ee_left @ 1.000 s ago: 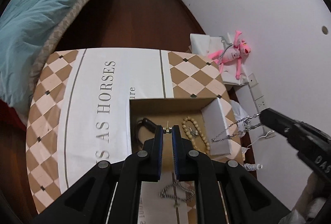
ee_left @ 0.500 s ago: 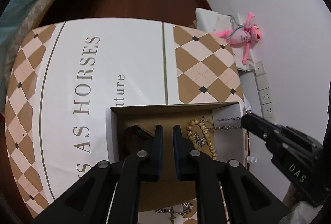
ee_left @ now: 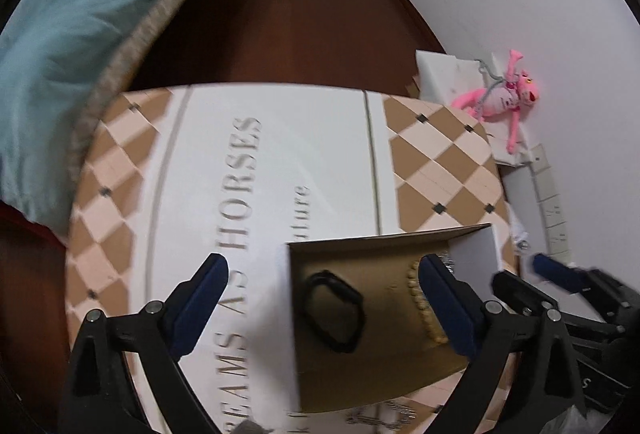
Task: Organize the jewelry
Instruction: 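Lift both grippers out of the white box, then grasp the silver chain bracelet with the right gripper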
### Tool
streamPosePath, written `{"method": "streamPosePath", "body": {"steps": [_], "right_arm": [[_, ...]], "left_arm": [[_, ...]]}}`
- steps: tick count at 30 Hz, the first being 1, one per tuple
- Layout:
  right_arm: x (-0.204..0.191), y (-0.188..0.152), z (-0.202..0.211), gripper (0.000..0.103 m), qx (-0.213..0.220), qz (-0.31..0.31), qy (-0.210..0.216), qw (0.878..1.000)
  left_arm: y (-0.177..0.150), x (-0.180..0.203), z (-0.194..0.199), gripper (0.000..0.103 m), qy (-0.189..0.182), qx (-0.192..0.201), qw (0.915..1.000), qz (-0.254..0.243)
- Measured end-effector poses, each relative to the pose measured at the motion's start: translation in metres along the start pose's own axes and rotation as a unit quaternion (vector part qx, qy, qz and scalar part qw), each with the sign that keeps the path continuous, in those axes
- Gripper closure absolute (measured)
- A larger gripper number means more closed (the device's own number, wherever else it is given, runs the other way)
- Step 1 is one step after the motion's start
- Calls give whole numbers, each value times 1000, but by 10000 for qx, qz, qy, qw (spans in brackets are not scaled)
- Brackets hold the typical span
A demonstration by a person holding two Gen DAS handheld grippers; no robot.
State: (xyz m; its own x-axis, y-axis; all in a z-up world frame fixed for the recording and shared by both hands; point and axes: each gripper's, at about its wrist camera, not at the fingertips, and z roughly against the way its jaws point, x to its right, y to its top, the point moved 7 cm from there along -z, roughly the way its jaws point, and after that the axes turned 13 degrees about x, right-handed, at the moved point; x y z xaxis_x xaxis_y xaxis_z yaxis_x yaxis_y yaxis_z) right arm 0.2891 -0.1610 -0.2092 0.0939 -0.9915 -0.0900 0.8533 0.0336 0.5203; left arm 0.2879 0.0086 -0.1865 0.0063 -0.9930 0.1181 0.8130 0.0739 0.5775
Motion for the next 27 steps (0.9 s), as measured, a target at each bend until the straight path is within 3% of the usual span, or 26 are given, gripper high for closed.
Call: {"method": "streamPosePath", "body": {"steps": [3, 9, 15, 19, 24, 26, 27], "right_arm": [[2, -8, 5, 14, 78, 179, -319, 9993], [2, -27, 12, 7, 98, 205, -439, 9988], [-9, -40, 39, 7, 392, 205, -326, 9985], [-17, -76, 47, 7, 398, 146, -156, 9990], [-29, -138, 21, 7, -13, -11, 170, 9999], [-35, -155, 8, 12, -83, 3, 255, 9996], [-38, -161, 3, 20, -84, 53, 273, 9996]], "left_arm": [[-4, -6, 9, 3, 233, 274, 9992, -146], [-17, -13, 23, 1, 495, 479, 9972, -284], [-29, -19, 46, 1, 529, 640, 9963, -225], [-59, -29, 59, 1, 723, 721, 9945, -225], [-114, -46, 50, 1, 1090, 470, 9925, -291], [-133, -51, 41, 1, 1183, 263, 9921, -332], [-141, -54, 37, 1, 1207, 172, 9921, -313]]}}
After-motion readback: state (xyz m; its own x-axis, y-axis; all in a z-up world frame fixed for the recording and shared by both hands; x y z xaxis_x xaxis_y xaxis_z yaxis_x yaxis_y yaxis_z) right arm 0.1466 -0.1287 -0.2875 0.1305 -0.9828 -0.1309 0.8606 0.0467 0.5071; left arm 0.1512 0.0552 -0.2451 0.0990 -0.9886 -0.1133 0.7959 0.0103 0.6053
